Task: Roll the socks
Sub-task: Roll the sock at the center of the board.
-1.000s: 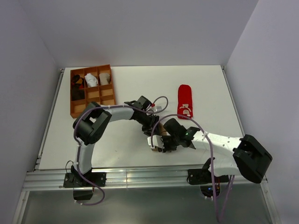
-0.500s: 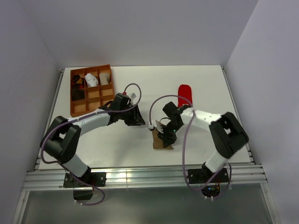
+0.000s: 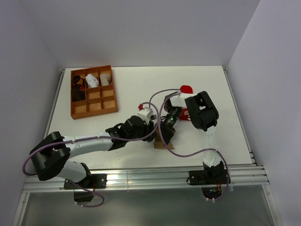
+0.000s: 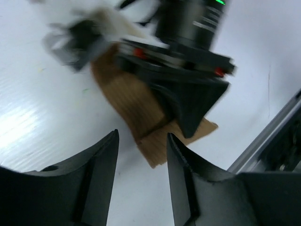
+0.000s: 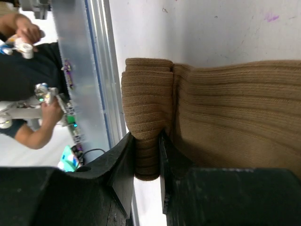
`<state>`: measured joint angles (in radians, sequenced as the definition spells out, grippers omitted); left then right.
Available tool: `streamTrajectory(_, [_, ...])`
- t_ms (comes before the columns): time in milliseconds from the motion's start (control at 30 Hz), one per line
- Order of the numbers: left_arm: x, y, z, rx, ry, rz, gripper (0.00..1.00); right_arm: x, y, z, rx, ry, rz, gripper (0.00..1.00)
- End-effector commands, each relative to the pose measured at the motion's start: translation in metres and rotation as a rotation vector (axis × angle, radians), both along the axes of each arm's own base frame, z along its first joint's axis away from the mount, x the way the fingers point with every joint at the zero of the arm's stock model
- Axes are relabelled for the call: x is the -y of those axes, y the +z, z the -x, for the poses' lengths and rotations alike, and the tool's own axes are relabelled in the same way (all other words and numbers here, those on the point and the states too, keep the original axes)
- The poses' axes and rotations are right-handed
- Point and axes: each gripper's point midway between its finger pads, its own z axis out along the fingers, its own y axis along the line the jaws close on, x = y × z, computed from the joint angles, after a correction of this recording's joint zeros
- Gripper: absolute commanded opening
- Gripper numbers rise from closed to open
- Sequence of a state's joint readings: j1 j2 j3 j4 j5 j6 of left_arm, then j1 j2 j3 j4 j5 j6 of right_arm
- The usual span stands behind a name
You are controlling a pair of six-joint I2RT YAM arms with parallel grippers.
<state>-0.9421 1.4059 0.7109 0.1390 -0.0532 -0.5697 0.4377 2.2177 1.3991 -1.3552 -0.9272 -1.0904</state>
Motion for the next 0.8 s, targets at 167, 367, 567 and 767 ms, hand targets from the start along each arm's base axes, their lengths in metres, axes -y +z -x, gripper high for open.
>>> streamTrajectory(167, [0.043, -0.017, 0.018, 0.201, -0.222, -0.196, 0.56, 0.015, -0.009, 0.003, -0.065, 0.049, 0.119, 0.24])
streamTrajectory(367, [0.059, -0.027, 0.033, 0.193, -0.321, -0.218, 0.56, 0.020, -0.012, 0.002, -0.075, 0.048, 0.140, 0.24])
streamTrajectory(567, [0.061, -0.036, 0.037, 0.168, -0.365, -0.231, 0.55, 0.021, -0.015, 0.000, -0.076, 0.044, 0.146, 0.24])
streamTrajectory(767, [0.069, -0.045, 0.056, 0.045, -0.509, -0.149, 0.52, 0.023, -0.017, -0.003, -0.087, 0.034, 0.150, 0.25])
